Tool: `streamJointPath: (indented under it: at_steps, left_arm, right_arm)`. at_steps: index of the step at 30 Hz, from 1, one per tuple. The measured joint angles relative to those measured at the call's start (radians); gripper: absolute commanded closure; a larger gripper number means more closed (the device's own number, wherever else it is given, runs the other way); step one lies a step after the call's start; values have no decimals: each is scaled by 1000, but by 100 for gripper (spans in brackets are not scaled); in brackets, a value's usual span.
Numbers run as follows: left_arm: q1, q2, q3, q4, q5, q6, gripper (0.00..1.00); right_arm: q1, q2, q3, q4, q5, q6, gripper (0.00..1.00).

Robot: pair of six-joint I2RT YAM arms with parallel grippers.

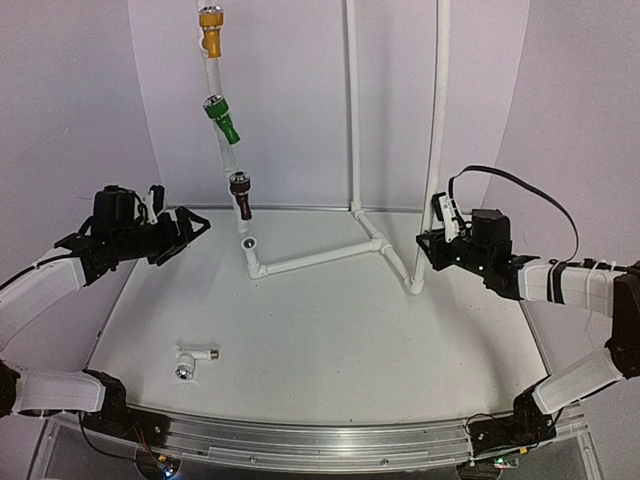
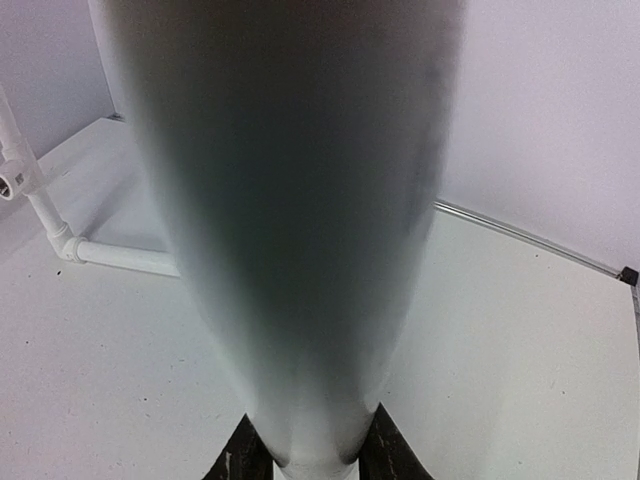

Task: Install the water faucets

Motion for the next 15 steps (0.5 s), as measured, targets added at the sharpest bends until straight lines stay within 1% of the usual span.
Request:
streamJointPath:
  at_steps: [3, 6, 10, 13, 15]
  left_arm:
    - [-75, 64, -4, -17, -47, -11, 8]
    - [-202, 135, -28, -39, -137, -36, 8]
    - [-372, 229, -51, -104, -272, -88, 7]
    - [-455, 279, -59, -158, -366, -130, 6]
    - [-478, 284, -61, -181, -409, -149, 4]
  right_arm:
    - [-66, 5, 12, -14, -87, -33, 100]
    - [-138, 22, 43, -36, -180, -46, 100]
    - [-201, 50, 88, -71, -239, -66, 100]
    - [-236, 74, 119, -85, -268, -76, 100]
    - [-254, 82, 123, -85, -284, -74, 100]
